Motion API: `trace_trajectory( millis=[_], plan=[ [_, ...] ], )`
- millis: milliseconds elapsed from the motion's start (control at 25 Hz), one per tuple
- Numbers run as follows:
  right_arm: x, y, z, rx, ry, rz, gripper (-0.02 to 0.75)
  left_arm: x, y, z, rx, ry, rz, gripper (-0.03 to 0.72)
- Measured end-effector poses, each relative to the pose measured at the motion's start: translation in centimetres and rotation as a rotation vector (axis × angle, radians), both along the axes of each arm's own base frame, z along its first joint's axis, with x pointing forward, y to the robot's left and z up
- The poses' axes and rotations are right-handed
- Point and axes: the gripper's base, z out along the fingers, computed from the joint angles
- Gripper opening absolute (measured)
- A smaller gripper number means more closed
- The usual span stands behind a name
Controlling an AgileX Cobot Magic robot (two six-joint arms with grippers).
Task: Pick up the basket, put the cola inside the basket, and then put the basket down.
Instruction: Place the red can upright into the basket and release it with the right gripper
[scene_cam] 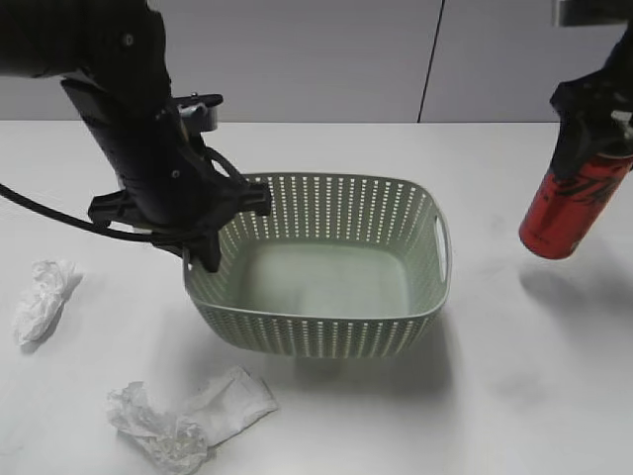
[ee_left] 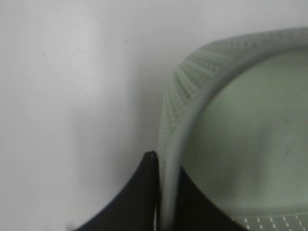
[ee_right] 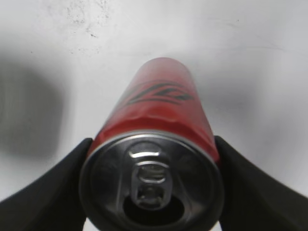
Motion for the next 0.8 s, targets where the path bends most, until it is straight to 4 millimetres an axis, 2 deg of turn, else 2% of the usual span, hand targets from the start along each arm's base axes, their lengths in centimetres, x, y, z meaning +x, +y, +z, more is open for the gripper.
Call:
trace_trajectory(
  millis=[200, 320, 400, 640, 720, 800],
  plan=[
    [-2.8, 0.4, 5.0, 0.026, -0.137, 0.027, 0.506, 0.4, -0.3, -1.6, 0.016, 0.024, 0.003, -0.004],
    [-5.0, 2.5, 7.5, 0.048, -0.211, 0.109, 0.506, 0.6, -0.4, -2.1, 0.013, 0.017, 0.006, -0.004],
    [-6.4, 4.6, 8.7, 0.065, -0.24, 0.187, 0.506, 0.7, -0.5, -2.1, 0.008, 0.009, 0.007, -0.004],
    [-8.9, 10.2, 10.3, 0.119, -0.284, 0.382, 0.506, 0.7, -0.5, -2.1, 0.01, 0.006, 0.005, -0.004],
    [-9.0, 11.6, 9.9, 0.12, -0.27, 0.423, 0.506, 0.7, -0.5, -2.1, 0.01, 0.006, 0.005, -0.004],
    [-8.8, 13.0, 8.5, 0.109, -0.23, 0.454, 0.506, 0.7, -0.5, -2.1, 0.01, 0.006, 0.005, -0.004]
  ],
)
